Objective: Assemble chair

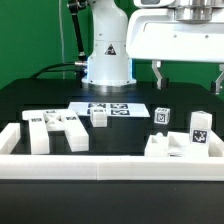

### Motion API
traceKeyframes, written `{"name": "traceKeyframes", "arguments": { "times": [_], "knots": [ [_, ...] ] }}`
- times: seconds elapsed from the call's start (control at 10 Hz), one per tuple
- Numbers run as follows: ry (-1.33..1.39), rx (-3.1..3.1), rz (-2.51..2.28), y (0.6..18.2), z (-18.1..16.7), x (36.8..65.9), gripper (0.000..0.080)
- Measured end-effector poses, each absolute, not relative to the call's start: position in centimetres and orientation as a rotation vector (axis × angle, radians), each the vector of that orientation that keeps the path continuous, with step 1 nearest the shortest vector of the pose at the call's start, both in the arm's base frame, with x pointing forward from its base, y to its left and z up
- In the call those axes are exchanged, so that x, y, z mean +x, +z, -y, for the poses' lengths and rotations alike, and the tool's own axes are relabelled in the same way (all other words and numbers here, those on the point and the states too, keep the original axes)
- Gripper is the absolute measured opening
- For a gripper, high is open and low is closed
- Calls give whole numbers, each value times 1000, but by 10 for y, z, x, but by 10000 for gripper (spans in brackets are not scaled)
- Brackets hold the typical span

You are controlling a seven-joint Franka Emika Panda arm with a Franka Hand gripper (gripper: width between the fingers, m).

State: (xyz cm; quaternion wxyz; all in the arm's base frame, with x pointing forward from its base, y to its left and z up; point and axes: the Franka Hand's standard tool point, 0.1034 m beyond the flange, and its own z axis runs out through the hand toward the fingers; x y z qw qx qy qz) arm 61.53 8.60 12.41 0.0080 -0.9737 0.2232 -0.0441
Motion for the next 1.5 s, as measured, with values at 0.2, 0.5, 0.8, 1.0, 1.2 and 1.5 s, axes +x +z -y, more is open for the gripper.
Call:
{"name": "traceKeyframes", "arguments": {
  "times": [0.2,0.5,0.8,1.0,1.2,1.5],
  "knots": [
    [-158,-3085,-500,123,-83,609,649],
    [-147,-3119,-188,132,-49,603,649],
    [-142,-3118,-195,130,-53,601,649],
    [-155,-3120,-159,130,-51,601,649],
    [-175,-3137,44,114,-30,571,649],
    [-181,-3145,71,102,-21,554,649]
  ]
}}
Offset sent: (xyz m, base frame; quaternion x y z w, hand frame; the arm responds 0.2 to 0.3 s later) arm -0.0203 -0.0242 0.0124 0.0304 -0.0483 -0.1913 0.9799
